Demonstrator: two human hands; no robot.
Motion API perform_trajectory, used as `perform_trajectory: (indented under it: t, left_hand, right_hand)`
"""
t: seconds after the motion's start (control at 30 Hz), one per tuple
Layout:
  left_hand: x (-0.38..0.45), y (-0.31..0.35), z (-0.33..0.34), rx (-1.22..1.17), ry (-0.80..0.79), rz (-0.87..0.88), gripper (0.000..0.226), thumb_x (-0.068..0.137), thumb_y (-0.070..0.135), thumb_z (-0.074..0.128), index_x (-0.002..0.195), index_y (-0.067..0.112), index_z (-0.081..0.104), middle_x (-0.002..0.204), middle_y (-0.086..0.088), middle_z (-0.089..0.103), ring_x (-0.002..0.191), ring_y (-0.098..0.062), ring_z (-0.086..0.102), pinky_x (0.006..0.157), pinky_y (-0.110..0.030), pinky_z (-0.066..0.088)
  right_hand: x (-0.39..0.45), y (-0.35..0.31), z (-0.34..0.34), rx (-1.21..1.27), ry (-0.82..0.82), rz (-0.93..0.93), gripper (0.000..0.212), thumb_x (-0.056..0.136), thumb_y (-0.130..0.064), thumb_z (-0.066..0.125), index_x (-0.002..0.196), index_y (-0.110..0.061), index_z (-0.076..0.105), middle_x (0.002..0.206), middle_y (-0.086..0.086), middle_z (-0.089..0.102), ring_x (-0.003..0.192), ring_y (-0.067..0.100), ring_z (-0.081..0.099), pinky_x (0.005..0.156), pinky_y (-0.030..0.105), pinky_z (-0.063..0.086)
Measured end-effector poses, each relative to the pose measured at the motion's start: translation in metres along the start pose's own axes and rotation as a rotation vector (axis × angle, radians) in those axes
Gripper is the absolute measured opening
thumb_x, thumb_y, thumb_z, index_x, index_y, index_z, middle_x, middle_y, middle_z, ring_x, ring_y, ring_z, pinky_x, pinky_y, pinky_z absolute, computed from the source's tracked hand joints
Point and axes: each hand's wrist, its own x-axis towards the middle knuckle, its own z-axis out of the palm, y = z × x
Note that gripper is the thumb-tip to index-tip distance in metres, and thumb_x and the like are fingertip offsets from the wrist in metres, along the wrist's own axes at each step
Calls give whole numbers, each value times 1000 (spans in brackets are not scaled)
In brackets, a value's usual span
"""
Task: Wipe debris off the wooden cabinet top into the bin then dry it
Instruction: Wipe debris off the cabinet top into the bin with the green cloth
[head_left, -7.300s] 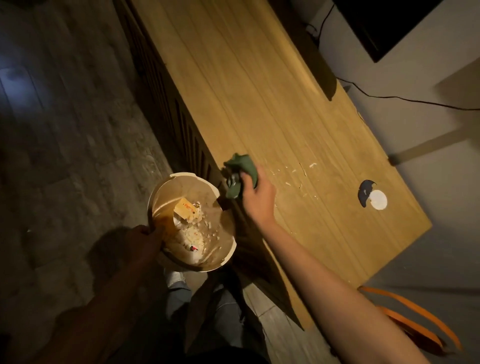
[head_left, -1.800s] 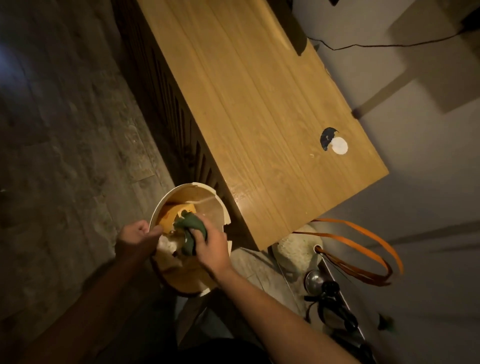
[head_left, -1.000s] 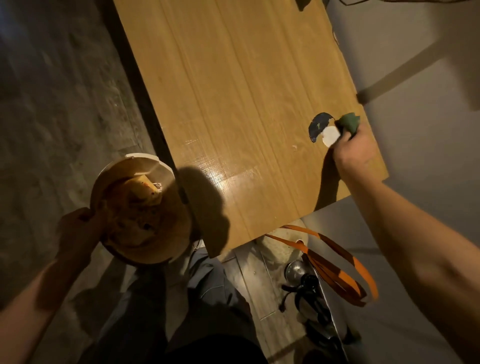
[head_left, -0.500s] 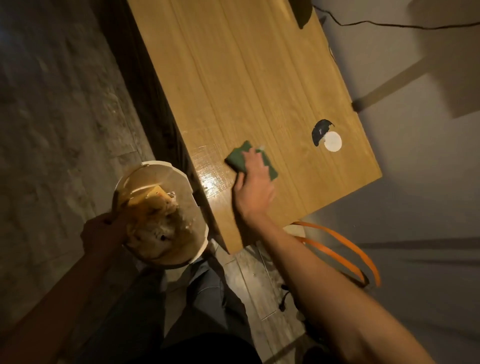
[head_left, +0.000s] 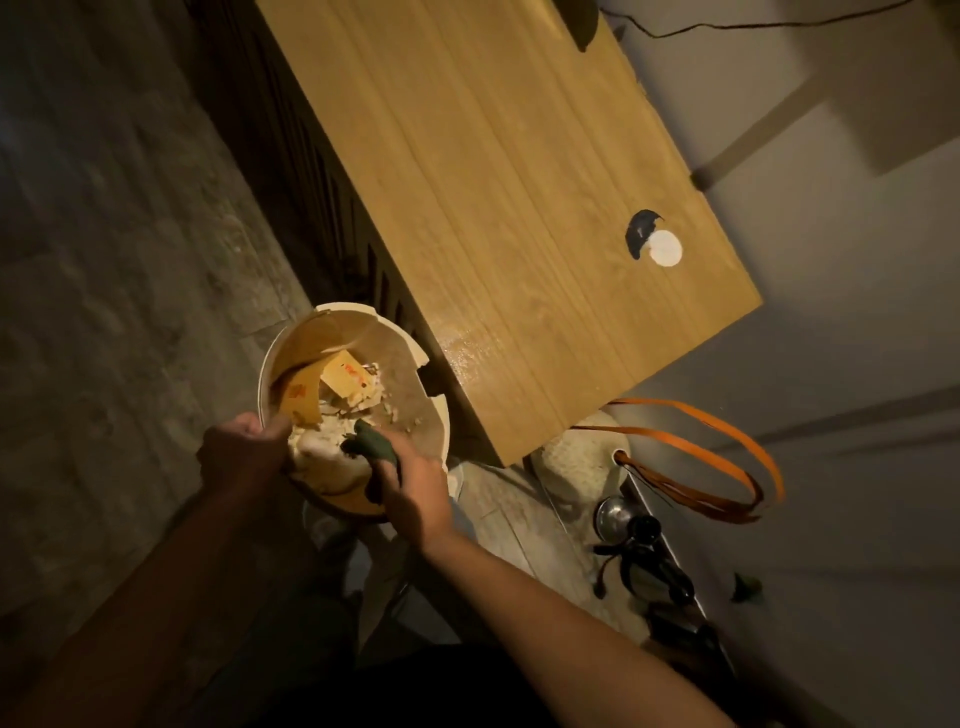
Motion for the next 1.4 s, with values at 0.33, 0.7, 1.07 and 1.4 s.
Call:
perform_trajectory:
  t: [0.33,0.7,1.07,1.4]
  left_hand:
    - [-3,-1,26,32,59,-45,32,92,33,62,86,3,69,86,-22,70,84,-40,67,83,-53,57]
    - [-20,-18,56,-136,87,-102,40,94,30,63,62,10,50,63,-14,50,68,-27,50,65,-38,41]
    - [-24,-16,57,-149,102,-156,28,95,25,60,74,6,61,77,-19,61,79,-33,59,75,-45,49]
    - [-43,-21,43,-42,38,-57,35,96,34,58,68,13,61,68,-7,60,69,-27,57,65,-33,42]
  right_hand:
    - [79,3,-209,-25,425,-92,36,103,-11,53,138,-10,58,114,-8,63,94,-18,54,83,5,40]
    - [150,174,-444,-456,653,428,42,102,-13,48,142,-24,56,139,18,61,131,40,52,111,42,41]
    - [117,134,-323,-548,580,266,53,99,-20,50,149,-37,46,158,2,42,132,34,54,111,51,42]
    - [19,20,-91,-567,388,-77,61,90,-13,69,141,-41,52,153,-1,49,121,26,62,56,25,55]
